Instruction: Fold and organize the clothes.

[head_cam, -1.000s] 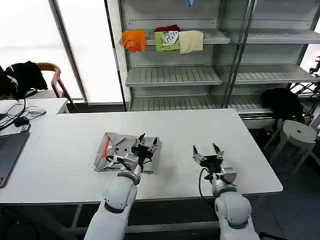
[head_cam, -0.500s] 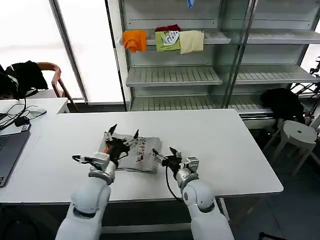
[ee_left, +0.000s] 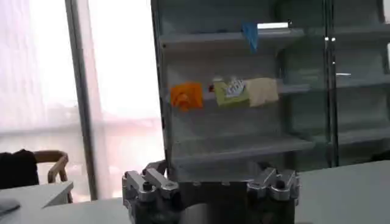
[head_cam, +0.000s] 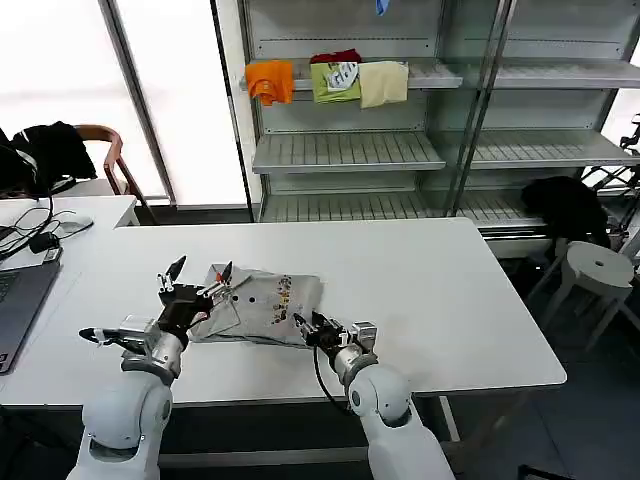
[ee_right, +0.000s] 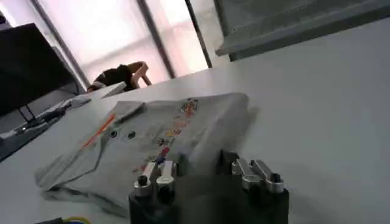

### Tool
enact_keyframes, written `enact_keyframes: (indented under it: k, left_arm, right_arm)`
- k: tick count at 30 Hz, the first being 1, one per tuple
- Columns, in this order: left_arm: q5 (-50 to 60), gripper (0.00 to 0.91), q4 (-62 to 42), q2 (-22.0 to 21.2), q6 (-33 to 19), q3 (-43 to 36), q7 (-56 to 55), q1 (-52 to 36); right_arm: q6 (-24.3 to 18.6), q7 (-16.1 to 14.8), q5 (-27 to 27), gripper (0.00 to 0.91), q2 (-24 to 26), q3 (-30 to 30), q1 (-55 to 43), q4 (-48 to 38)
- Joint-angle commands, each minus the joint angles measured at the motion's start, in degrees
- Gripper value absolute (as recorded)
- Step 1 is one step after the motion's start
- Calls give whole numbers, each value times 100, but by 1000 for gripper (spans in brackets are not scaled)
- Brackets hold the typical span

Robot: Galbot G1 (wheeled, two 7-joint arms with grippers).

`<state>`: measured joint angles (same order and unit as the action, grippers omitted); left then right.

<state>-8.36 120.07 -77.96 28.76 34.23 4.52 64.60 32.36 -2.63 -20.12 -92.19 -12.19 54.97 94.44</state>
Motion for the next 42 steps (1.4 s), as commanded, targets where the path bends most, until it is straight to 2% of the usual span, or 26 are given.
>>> enact_keyframes:
  k: [1, 7, 13, 18, 23, 26, 27, 28, 31, 33, 34, 35, 39, 42]
  left_arm:
    - [-333, 907, 144, 89, 55, 385, 6, 164]
    - [-340, 907, 87, 81, 54, 472, 9, 173]
    - [-345, 907, 11, 126, 27, 603, 30, 228]
    - [-365, 907, 6, 118, -32, 653, 75, 286]
    - [-357, 907, -32, 109, -70, 643, 89, 303]
    - [-357, 907, -49, 102, -80, 635, 99, 321]
    - [-353, 907, -61, 96, -81, 627, 107, 326]
    - [-351, 907, -67, 89, -81, 624, 109, 329]
    - [-350, 907, -85, 83, -81, 618, 118, 333]
    - [-361, 907, -113, 100, -100, 641, 149, 348]
    - [-366, 907, -131, 119, -140, 665, 170, 362]
    - [-384, 907, -153, 143, -231, 698, 201, 398]
    - [-648, 907, -227, 299, -341, 877, 309, 532]
    - [-874, 907, -337, 387, -432, 973, 317, 632]
  right_arm:
    - [80, 126, -140, 0, -281, 49, -41, -40]
    - [79, 294, -155, 0, -281, -70, -41, 53]
    - [94, 302, -190, 0, -95, -578, -109, 348]
    - [102, 70, -167, 0, 148, -1136, 30, 528]
    - [98, -92, -158, 0, 364, -1353, 239, 609]
    - [92, -292, -18, 0, 468, -1449, 382, 647]
    - [92, -352, 73, 393, 489, -1452, 441, 679]
    - [93, -422, 156, 907, 491, -1451, 466, 692]
    - [77, -702, 577, 907, 454, -1441, 581, 769]
    - [33, -816, 1059, 907, 454, -1362, 736, 976]
    - [-24, -817, 1201, 907, 456, -1340, 791, 1047]
    - [-169, -808, 1634, 907, 477, -1289, 937, 1232]
    - [-578, -727, 2580, 907, 680, -1287, 1294, 1944]
    - [-860, -498, 2696, 907, 900, -1534, 1450, 2265]
